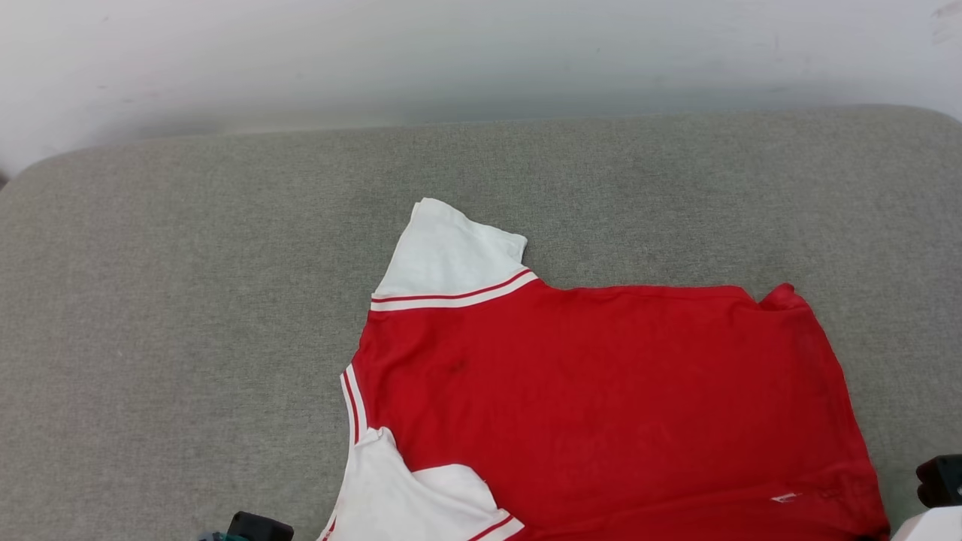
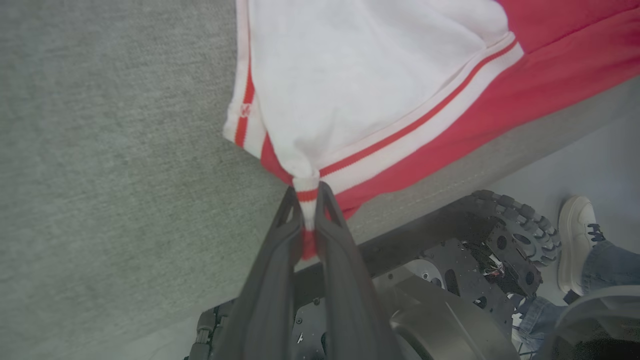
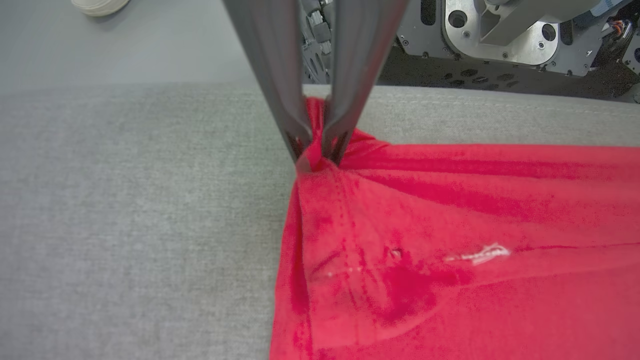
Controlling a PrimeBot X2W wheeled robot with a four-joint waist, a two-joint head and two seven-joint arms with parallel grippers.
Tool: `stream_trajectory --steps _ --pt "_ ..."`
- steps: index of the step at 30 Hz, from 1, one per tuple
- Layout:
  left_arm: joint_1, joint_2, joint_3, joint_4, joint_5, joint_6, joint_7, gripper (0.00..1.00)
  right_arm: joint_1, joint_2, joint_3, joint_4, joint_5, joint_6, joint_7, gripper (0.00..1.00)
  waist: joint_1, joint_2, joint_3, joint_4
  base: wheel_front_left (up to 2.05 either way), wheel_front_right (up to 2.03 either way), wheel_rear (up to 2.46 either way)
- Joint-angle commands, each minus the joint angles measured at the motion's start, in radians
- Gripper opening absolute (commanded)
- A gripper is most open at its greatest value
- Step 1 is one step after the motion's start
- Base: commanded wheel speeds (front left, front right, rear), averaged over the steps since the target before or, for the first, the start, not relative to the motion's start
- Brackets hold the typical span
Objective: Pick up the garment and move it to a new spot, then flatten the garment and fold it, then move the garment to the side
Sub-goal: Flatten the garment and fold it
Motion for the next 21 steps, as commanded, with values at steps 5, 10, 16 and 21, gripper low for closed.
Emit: stream_trajectory --steps 5,10,16,21 --pt "-0.031 -0.025 0.003 0.051 0.004 -0.027 -0.032 1.00 -0.043 0.006 0.018 0.030 -0.002 -0.001 -0.028 1.00 0.0000 0.0000 -0.002 0.002 0.00 0.00 0.00" --pt "-0.056 -0.050 0.041 0.070 0.010 -0.038 -0.114 1.00 -0.071 0.003 0.011 0.026 -0.010 -0.001 -0.066 1.00 0.0000 0.0000 -0.012 0.002 0.00 0.00 0.00" --pt "-0.091 -0.090 0.122 0.092 0.040 -0.026 -0.288 1.00 -0.109 0.013 -0.022 -0.021 -0.017 -0.001 -0.142 1.00 0.0000 0.0000 -0.028 -0.007 0.00 0.00 0.00" --pt "-0.126 -0.120 0.178 0.098 0.118 -0.019 -0.479 1.00 -0.162 0.025 -0.031 -0.072 -0.029 -0.001 -0.290 1.00 0.0000 0.0000 -0.039 -0.014 0.00 0.00 0.00"
